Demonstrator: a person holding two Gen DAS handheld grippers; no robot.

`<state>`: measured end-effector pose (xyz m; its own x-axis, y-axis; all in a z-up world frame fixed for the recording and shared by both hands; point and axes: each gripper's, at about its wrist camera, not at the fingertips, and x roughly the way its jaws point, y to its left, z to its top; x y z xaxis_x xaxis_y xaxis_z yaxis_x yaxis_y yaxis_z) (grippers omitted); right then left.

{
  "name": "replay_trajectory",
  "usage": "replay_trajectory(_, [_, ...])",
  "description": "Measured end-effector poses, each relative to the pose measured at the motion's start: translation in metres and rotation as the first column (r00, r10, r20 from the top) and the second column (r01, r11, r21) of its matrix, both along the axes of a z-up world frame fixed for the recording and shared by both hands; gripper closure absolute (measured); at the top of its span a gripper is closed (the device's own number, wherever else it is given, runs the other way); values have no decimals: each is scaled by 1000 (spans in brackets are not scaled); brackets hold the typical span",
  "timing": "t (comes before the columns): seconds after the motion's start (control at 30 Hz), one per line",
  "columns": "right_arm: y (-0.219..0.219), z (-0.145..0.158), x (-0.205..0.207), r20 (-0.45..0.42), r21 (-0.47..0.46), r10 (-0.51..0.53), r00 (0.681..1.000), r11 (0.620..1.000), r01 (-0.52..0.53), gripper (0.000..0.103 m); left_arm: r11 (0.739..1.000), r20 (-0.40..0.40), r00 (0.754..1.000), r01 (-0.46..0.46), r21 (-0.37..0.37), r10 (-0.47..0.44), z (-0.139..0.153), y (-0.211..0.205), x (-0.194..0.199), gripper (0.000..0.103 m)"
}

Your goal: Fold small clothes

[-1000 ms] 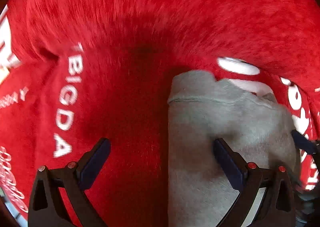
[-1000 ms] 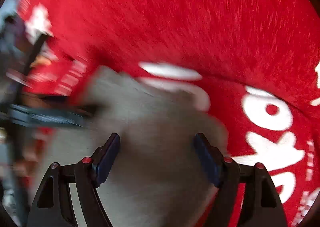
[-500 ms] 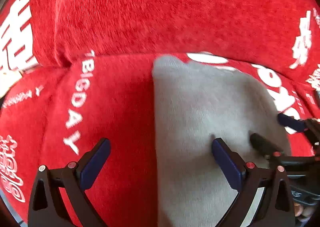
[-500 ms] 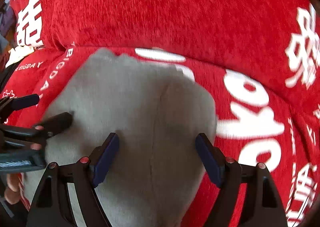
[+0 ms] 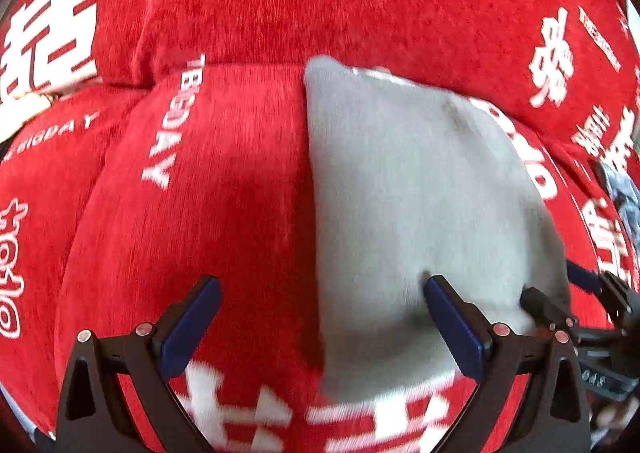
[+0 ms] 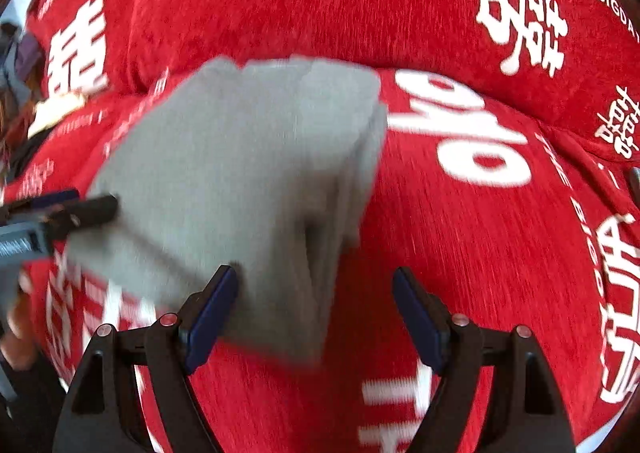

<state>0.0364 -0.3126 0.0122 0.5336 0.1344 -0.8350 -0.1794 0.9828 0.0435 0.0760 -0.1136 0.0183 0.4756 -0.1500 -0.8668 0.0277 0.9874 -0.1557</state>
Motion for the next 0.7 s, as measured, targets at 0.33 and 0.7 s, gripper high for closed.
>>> replay_trajectory(0.33, [-70, 19, 46, -67, 387, -139, 988, 909, 154, 18, 973, -90, 996, -30, -229, 9, 10, 27, 51, 1])
replay_trajectory(0.7, [-19, -14, 112, -125, 396, -6, 992, 917, 55, 32, 971, -125, 987, 70, -230, -100, -11, -24, 105, 37])
